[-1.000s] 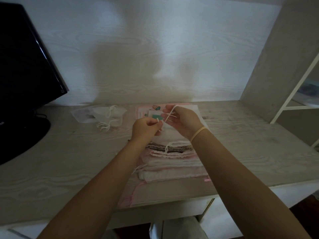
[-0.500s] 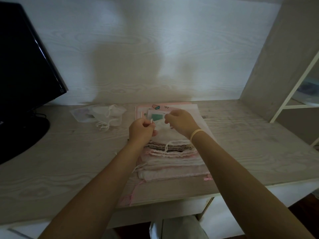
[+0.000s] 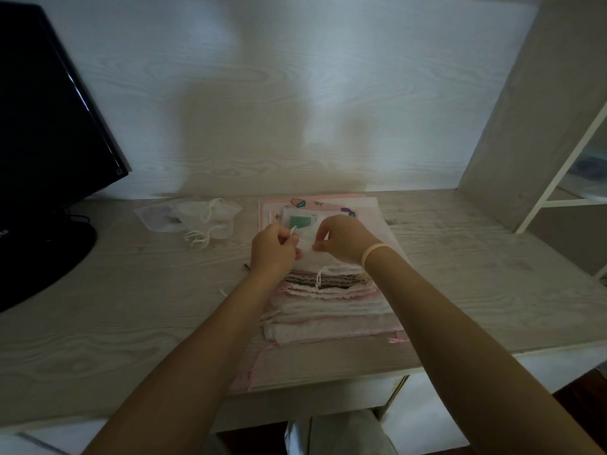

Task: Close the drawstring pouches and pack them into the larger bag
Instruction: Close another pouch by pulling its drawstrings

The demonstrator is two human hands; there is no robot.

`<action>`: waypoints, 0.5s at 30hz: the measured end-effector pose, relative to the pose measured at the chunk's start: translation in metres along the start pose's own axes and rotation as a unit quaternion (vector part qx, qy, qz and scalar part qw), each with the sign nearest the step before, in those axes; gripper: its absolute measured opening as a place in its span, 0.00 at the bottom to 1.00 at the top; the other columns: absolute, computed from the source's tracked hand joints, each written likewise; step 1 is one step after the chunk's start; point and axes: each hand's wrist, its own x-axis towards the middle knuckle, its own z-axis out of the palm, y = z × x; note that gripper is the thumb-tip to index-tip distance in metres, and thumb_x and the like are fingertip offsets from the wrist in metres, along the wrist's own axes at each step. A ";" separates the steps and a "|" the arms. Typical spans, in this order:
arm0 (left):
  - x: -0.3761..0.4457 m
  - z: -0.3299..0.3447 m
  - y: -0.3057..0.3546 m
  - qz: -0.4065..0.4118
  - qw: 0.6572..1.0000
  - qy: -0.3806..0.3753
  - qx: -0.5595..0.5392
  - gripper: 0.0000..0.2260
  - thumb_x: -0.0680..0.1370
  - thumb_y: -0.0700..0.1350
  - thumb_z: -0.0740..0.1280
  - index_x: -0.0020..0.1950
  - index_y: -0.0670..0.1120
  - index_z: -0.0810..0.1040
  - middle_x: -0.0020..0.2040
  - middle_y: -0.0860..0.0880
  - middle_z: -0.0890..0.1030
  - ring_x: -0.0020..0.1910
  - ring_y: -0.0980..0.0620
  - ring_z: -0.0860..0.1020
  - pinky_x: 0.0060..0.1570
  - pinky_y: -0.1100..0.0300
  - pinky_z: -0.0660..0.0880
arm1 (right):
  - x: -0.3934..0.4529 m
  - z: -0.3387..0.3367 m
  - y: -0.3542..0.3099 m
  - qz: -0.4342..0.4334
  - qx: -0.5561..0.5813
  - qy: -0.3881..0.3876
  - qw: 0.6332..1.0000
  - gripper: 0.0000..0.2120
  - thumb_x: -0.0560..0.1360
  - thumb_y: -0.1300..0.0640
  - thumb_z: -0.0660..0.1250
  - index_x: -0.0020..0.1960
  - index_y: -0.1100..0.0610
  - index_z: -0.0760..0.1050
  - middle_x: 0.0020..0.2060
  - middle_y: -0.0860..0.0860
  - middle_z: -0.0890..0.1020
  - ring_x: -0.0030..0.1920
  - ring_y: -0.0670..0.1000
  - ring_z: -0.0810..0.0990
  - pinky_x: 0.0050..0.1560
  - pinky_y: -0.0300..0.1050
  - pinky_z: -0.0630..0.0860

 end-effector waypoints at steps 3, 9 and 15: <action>-0.004 0.000 0.002 -0.013 0.999 0.025 -0.026 0.06 0.81 0.43 0.64 0.47 0.42 0.76 0.37 0.47 0.83 0.35 0.53 0.84 0.38 0.60 0.78 | -0.002 -0.001 -0.003 0.003 0.013 0.022 1.000 0.08 0.75 0.52 0.70 0.50 0.56 0.80 0.43 0.48 0.76 0.43 0.48 0.74 0.48 0.39 0.69; 0.007 -0.012 0.001 -0.074 0.997 0.011 0.002 0.06 0.79 0.45 0.65 0.48 0.43 0.77 0.43 0.46 0.83 0.39 0.51 0.83 0.44 0.53 0.80 | -0.008 0.000 0.002 -0.007 0.026 -0.028 0.999 0.10 0.75 0.54 0.70 0.54 0.58 0.82 0.51 0.51 0.83 0.49 0.49 0.79 0.53 0.40 0.74; 0.007 -0.022 0.013 0.164 0.970 -0.049 0.173 0.24 0.72 0.35 0.67 0.68 0.47 0.72 0.64 0.49 0.74 0.61 0.52 0.72 0.57 0.59 0.70 | -0.009 -0.003 -0.002 -0.006 0.041 -0.012 0.999 0.10 0.75 0.55 0.70 0.54 0.58 0.82 0.52 0.52 0.83 0.51 0.50 0.80 0.57 0.43 0.75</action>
